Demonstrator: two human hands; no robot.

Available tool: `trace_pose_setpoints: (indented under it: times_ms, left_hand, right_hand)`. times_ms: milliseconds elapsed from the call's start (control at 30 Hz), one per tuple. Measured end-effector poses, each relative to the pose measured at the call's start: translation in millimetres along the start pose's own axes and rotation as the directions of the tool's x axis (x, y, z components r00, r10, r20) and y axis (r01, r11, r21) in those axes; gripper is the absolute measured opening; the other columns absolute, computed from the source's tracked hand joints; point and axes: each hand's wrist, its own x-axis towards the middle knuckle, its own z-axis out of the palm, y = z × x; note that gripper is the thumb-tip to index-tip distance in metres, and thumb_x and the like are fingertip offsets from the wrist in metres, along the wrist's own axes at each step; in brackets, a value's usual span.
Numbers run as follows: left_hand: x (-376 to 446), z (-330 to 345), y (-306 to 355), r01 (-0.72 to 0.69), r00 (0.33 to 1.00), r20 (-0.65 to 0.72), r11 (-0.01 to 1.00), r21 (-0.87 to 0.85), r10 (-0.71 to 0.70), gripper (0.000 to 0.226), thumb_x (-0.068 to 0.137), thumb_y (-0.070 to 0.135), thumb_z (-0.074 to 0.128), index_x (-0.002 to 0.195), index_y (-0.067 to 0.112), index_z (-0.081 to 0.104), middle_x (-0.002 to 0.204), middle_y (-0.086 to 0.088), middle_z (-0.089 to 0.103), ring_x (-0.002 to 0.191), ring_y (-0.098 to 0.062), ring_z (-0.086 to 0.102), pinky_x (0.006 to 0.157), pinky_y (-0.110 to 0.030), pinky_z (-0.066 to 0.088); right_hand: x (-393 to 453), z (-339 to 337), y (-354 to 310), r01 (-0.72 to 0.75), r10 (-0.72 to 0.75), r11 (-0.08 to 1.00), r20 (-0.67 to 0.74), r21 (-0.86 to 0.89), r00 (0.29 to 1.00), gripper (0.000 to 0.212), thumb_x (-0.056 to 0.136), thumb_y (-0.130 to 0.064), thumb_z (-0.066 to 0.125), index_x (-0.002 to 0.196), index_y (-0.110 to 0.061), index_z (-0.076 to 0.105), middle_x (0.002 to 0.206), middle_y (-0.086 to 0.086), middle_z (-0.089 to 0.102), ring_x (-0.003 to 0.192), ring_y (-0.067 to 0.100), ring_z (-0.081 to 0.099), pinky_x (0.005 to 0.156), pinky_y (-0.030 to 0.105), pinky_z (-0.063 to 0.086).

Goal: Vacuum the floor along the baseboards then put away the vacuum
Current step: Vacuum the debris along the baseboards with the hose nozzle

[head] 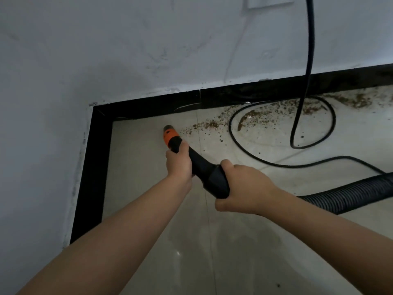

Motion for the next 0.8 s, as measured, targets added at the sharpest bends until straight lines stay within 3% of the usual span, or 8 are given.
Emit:
trace_pose_setpoints:
  times_ms: [133, 400, 533, 667, 800]
  left_hand:
    - [0, 12, -11, -0.023, 0.999, -0.032, 0.999, 0.03, 0.024, 0.052, 0.097, 0.038, 0.039, 0.141, 0.012, 0.031, 0.131, -0.013, 0.048, 0.116, -0.03, 0.049, 0.098, -0.047, 0.045]
    - [-29, 35, -37, 0.02, 0.998, -0.066, 0.997, 0.074, -0.015, 0.055, 0.099, 0.039, 0.033, 0.146, 0.013, 0.02, 0.136, -0.014, 0.044, 0.119, -0.032, 0.048, 0.099, -0.047, 0.045]
    - [-43, 37, -39, 0.101, 0.994, -0.046, 0.994, 0.035, -0.099, 0.053, 0.099, 0.04, 0.033, 0.145, 0.016, 0.021, 0.135, -0.013, 0.044, 0.116, -0.033, 0.05, 0.079, -0.041, 0.052]
    - [-58, 34, -40, 0.143, 0.99, 0.009, 0.99, -0.012, -0.143, 0.05, 0.099, 0.037, 0.036, 0.143, 0.016, 0.025, 0.132, -0.013, 0.048, 0.108, -0.03, 0.055, 0.061, -0.033, 0.049]
    - [-69, 40, -42, 0.12, 0.993, -0.014, 0.992, -0.034, -0.12, 0.047, 0.099, 0.035, 0.037, 0.141, 0.015, 0.028, 0.13, -0.013, 0.049, 0.105, -0.029, 0.055, 0.059, -0.033, 0.049]
  right_hand:
    - [-2, 11, 14, 0.005, -0.005, 1.0, -0.011, -0.001, 1.0, 0.049, 0.07, -0.04, 0.069, 0.096, -0.02, 0.032, 0.077, -0.008, 0.042, 0.072, 0.017, 0.051, 0.05, 0.023, 0.037]
    - [-27, 10, 50, 0.039, -0.036, 0.998, 0.065, -0.051, 0.997, 0.048, 0.07, -0.04, 0.068, 0.096, -0.022, 0.032, 0.081, -0.008, 0.046, 0.073, 0.015, 0.052, 0.056, 0.024, 0.041]
    - [-35, 0, 61, 0.094, -0.085, 0.991, 0.091, -0.096, 0.992, 0.047, 0.07, -0.04, 0.069, 0.096, -0.021, 0.034, 0.078, -0.009, 0.045, 0.072, 0.014, 0.052, 0.058, 0.025, 0.044]
    - [-39, -9, 67, 0.153, -0.139, 0.981, 0.114, -0.118, 0.984, 0.047, 0.071, -0.041, 0.069, 0.095, -0.02, 0.035, 0.075, -0.009, 0.044, 0.069, 0.014, 0.051, 0.054, 0.024, 0.041]
    - [-45, -15, 69, 0.188, -0.174, 0.975, 0.124, -0.118, 0.977, 0.048, 0.071, -0.043, 0.069, 0.094, -0.019, 0.035, 0.076, -0.008, 0.044, 0.072, 0.016, 0.051, 0.052, 0.022, 0.038]
